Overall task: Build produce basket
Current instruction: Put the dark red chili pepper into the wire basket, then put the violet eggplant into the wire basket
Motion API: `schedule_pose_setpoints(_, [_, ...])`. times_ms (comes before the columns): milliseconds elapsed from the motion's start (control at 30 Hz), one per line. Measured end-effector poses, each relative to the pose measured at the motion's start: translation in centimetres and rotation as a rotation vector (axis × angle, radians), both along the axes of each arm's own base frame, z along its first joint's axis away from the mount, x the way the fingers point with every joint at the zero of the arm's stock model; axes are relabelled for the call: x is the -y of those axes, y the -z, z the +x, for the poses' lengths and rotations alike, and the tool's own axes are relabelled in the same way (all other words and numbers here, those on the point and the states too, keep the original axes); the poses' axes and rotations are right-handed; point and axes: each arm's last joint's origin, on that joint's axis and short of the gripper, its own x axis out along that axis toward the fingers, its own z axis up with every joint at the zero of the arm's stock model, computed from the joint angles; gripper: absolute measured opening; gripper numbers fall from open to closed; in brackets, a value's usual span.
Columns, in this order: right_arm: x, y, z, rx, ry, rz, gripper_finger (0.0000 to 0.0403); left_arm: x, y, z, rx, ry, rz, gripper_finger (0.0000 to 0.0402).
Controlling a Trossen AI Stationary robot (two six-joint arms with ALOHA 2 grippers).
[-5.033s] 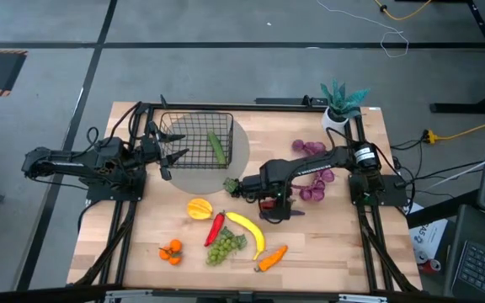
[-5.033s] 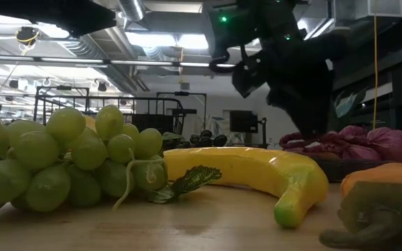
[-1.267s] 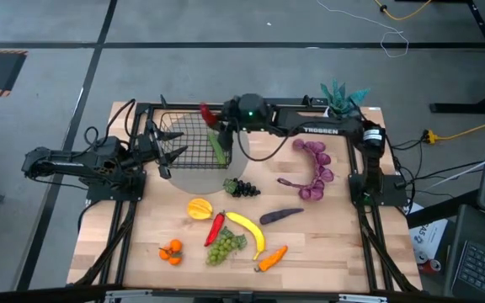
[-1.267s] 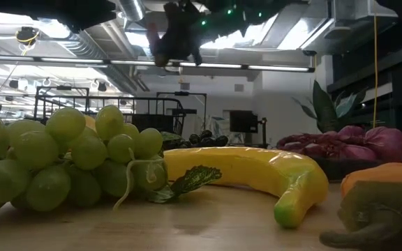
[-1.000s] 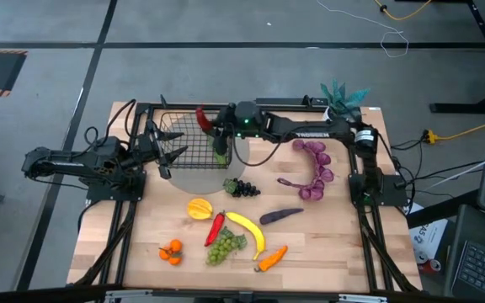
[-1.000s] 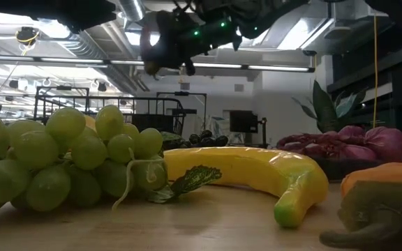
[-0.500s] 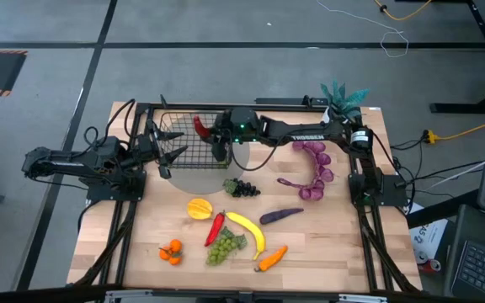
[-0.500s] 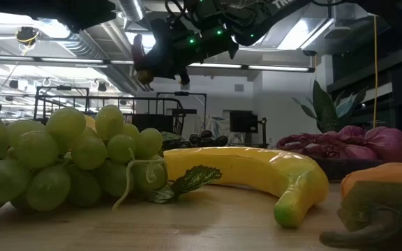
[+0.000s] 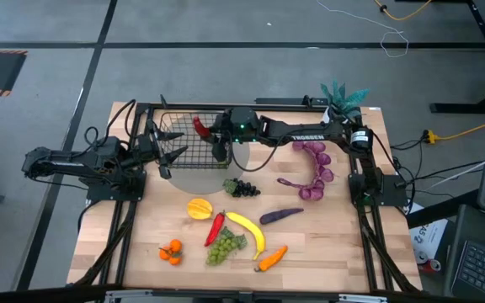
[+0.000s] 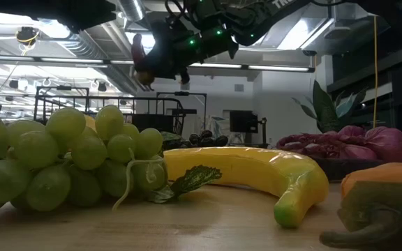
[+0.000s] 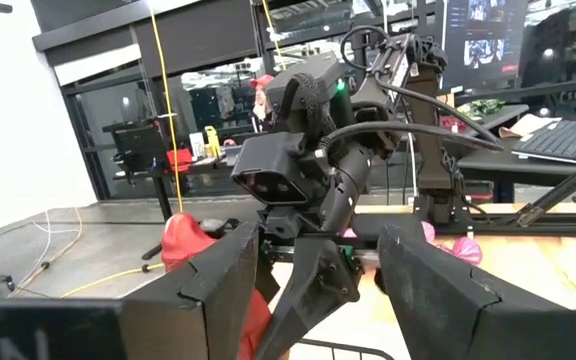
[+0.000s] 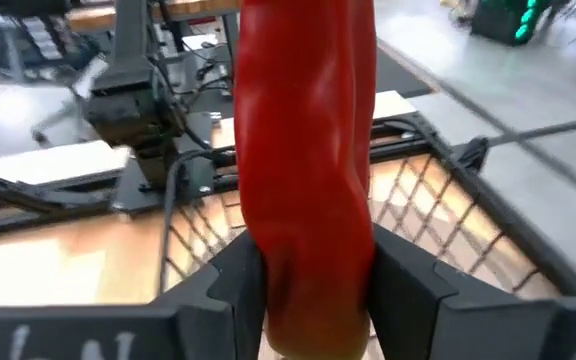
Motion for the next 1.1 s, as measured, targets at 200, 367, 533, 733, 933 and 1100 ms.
schedule_pose_setpoints(200, [0.0,-0.3,0.1,0.022,-0.028,-0.085,0.0145,0.0,0.0,0.0,-0.010,-0.006,0.023,0.0204])
schedule_pose_setpoints(367, [0.0,-0.5,0.1,0.028,-0.062,-0.154,0.0171,0.0,0.0,0.0,-0.010,-0.006,0.024,0.0204])
schedule_pose_setpoints(533, [0.0,-0.7,0.2,0.058,-0.053,-0.134,0.0224,0.0,0.0,0.0,-0.011,-0.006,0.025,0.0204])
schedule_pose_setpoints(733, [0.0,-0.9,0.2,0.084,-0.033,-0.066,0.0261,0.0,0.0,0.0,-0.011,-0.006,0.025,0.0204])
schedule_pose_setpoints(933, [0.0,-1.0,0.2,0.090,-0.017,0.010,0.0264,0.0,0.0,0.0,-0.014,-0.006,0.022,0.0204])
schedule_pose_setpoints(1100, [0.0,-2.2,-0.6,0.082,-0.032,0.027,0.0264,0.0,0.1,0.0,-0.019,-0.003,0.016,0.0204])
